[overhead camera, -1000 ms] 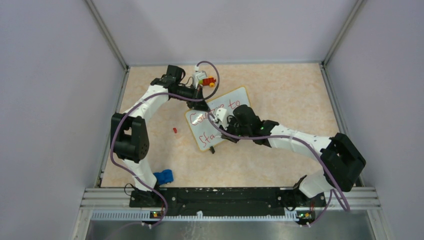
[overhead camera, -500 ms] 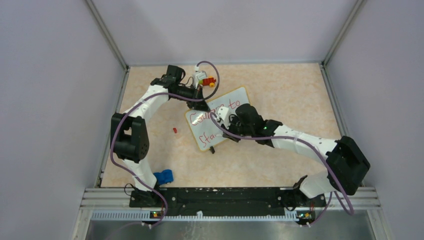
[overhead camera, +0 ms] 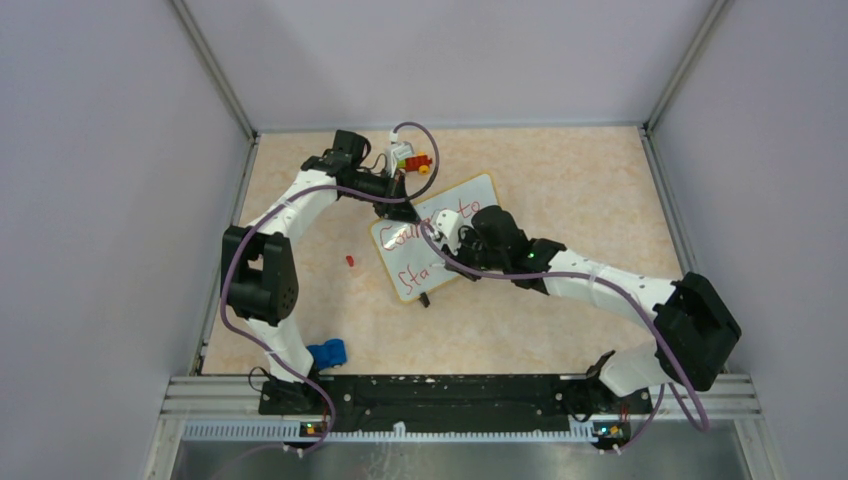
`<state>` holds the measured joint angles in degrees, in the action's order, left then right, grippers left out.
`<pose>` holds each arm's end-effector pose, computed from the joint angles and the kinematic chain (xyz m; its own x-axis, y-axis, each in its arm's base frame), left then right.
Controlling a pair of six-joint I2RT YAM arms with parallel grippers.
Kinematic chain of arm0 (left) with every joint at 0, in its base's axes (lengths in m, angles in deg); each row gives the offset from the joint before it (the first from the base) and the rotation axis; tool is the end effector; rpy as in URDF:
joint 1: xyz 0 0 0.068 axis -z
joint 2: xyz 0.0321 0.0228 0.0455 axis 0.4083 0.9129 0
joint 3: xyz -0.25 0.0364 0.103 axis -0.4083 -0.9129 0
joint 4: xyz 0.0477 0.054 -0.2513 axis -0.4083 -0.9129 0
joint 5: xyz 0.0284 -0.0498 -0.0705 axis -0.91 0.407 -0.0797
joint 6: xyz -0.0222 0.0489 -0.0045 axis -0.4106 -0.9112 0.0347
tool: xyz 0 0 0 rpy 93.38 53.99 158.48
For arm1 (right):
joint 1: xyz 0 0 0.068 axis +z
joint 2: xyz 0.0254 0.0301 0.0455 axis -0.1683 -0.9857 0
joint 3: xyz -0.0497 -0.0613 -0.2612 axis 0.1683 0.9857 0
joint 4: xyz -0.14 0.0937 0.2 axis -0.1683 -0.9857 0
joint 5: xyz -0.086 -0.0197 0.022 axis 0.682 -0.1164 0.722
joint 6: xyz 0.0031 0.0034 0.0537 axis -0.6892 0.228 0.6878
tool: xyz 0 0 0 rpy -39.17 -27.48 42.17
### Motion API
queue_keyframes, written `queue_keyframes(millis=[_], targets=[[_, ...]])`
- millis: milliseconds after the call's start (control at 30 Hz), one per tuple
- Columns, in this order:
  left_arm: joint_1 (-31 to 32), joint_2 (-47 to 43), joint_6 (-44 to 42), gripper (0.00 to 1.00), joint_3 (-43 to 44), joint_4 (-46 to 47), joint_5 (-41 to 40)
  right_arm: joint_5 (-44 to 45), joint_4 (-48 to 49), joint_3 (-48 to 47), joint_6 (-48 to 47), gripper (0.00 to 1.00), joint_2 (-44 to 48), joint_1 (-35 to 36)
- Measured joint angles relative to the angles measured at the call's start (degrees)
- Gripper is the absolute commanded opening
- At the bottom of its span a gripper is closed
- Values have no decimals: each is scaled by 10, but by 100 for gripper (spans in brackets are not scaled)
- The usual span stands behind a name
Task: Write a sentence on the whiteboard
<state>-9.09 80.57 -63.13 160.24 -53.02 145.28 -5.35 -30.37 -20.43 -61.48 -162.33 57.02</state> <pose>0.3604 -0.1277 0.2666 -0.6700 0.3118 -0.6737 0.7404 0.3454 -0.5766 0.2048 0.2328 0.2475 -0.1402 -0.5723 -0.8080 -0.9105 0.3952 -0.1219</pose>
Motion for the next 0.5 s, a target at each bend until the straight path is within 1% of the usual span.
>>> queue_keyframes(millis=[500], targets=[[0, 0, 0, 0, 0, 0, 0, -1, 10, 2, -7, 0, -15, 0]])
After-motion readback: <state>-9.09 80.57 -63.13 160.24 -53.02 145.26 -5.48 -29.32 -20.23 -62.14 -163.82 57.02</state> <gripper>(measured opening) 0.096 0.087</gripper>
